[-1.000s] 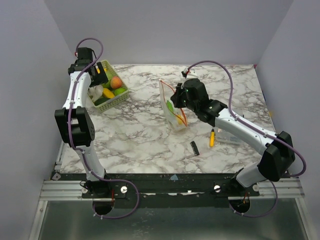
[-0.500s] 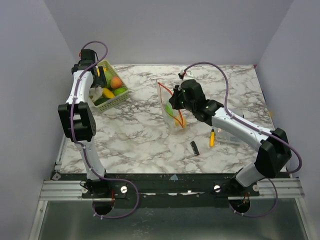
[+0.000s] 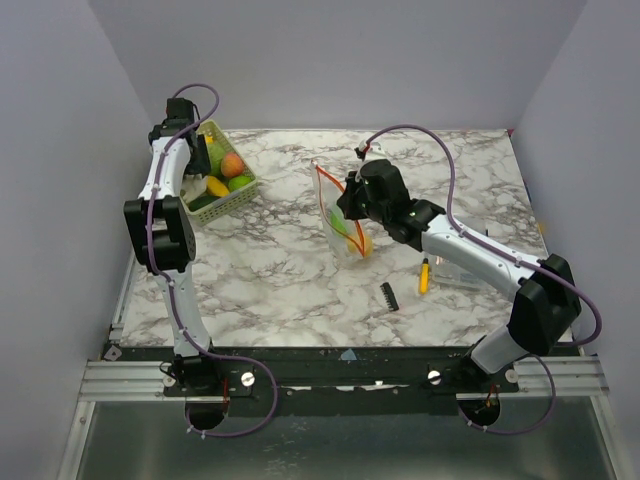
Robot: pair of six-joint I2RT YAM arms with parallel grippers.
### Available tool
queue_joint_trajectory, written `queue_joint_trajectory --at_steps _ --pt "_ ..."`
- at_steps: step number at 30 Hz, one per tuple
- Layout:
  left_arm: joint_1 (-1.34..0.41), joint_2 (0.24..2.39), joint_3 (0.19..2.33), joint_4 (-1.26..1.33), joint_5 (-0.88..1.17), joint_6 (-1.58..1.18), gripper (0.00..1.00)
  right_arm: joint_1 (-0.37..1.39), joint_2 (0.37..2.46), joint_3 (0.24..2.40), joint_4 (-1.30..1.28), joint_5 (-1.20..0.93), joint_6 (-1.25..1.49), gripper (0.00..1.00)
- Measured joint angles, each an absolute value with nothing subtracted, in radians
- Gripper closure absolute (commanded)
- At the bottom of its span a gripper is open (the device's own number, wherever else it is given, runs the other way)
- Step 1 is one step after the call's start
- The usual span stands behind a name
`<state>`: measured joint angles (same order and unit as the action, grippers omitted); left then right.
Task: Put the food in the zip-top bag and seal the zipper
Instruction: Pick up the fake vegetable from the bin.
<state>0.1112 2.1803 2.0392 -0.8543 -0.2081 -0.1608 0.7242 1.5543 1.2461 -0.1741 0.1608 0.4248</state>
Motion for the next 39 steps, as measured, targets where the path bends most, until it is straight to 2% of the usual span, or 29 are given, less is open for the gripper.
queue_joint_trajectory --at_steps 2,4,6,11,15,21,27,39 --pt "0.111 2.188 2.053 -0.867 -0.207 -0.161 0.30 0.724 1.555 1.246 -0.175 0.160 0.425 0.99" --pt "0.111 2.196 2.065 -0.874 -0.208 -0.160 0.28 0.724 1.555 1.246 -0.175 0.158 0.425 0.99" --pt "0.111 2.203 2.069 -0.882 -0.208 -0.157 0.34 0.724 1.555 1.246 -0.175 0.158 0.425 0.99" --pt "0.111 2.230 2.069 -0.905 -0.206 -0.155 0.64 0.724 1.555 1.246 -0.174 0.148 0.425 0.99" --pt "0.111 2.237 2.069 -0.919 -0.198 -0.158 0.78 0.724 1.555 1.246 -0.175 0.144 0.425 0.99" --pt "0.111 2.194 2.049 -0.923 -0.194 -0.169 0.88 0.724 1.555 1.246 -0.174 0.143 0.425 0.99" --pt "0.111 2.017 1.959 -0.915 -0.150 -0.213 0.98 0.724 1.555 1.246 -0.175 0.137 0.426 0.99" --pt "0.111 1.639 1.728 -0.858 0.013 -0.299 1.00 0.724 1.557 1.246 -0.175 0.130 0.426 0.99"
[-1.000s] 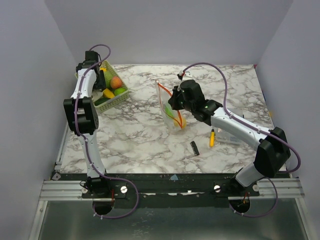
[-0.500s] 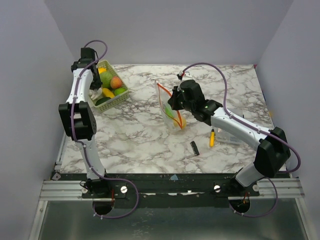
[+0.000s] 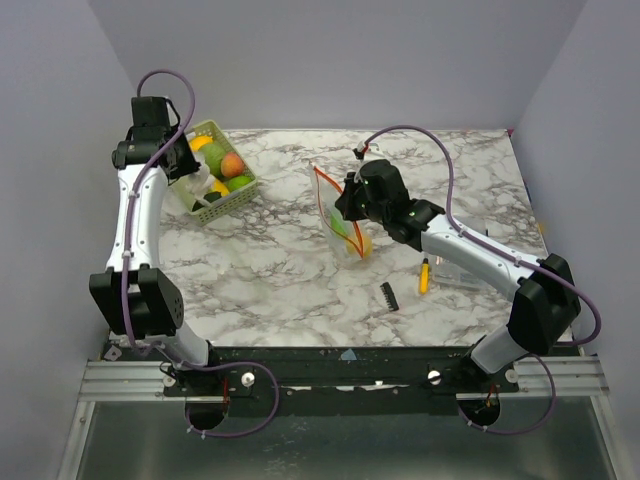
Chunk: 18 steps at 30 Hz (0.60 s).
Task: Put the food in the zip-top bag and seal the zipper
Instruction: Pick up the fake vegetable from the bin, then place the fake vegetable in the zipper food storage bag.
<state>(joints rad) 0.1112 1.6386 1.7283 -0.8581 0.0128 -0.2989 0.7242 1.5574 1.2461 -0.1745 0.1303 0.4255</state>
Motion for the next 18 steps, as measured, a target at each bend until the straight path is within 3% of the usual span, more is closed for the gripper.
queue_joint_trajectory --at_steps 18 --pt "-0.017 1.368 1.705 -0.854 0.466 -0.450 1.00 0.724 1.568 1.271 -0.175 0.085 0.453 1.00"
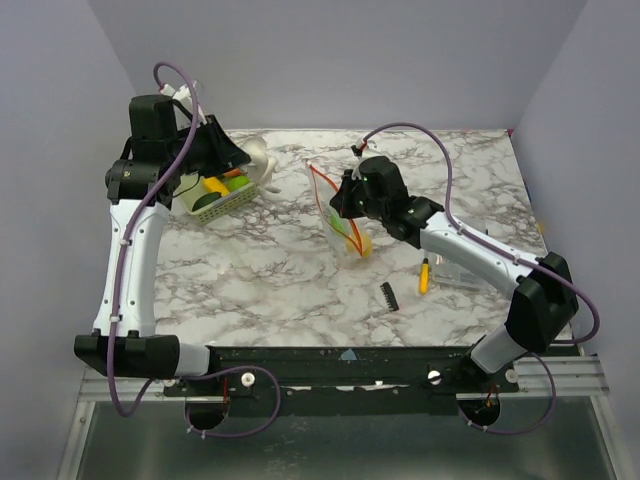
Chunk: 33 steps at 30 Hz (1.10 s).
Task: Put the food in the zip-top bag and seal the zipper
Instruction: Place the fake vegetable in the zipper food storage bag.
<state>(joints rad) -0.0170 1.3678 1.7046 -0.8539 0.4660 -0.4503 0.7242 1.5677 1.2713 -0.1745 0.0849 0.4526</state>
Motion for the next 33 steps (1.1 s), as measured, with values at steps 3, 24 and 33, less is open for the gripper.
queue_joint_trajectory --at_steps 3,24,33 --pt "-0.078 1.350 1.728 -0.841 0.520 -0.486 1.00 0.724 1.575 1.280 -0.174 0.072 0.471 0.99" --pt "-0.219 1.194 1.381 -0.306 0.709 -0.848 1.00 0.690 1.588 1.284 -0.146 -0.024 0.755 0.99" --pt "-0.247 1.194 1.168 -0.147 0.710 -0.945 1.00 0.629 1.575 1.227 -0.072 -0.082 0.922 0.99"
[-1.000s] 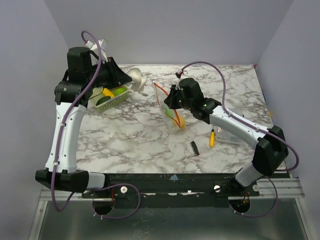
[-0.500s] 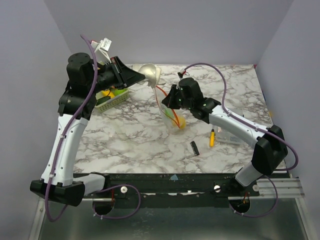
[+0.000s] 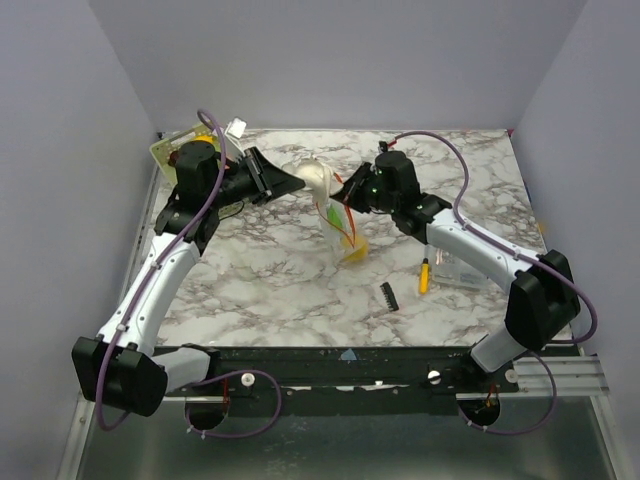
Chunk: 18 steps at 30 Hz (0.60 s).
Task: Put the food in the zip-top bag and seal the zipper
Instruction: Place the fake vegetable in the zipper food storage bag.
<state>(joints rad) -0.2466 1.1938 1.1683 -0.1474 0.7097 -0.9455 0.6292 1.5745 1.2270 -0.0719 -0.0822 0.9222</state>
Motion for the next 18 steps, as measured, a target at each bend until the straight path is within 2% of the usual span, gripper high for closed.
queue_joint_trajectory --at_steps 18 --pt "-0.287 1.240 1.126 -0.293 0.638 -0.916 1.00 0.626 1.542 1.126 0.143 -0.153 1.015 0.99"
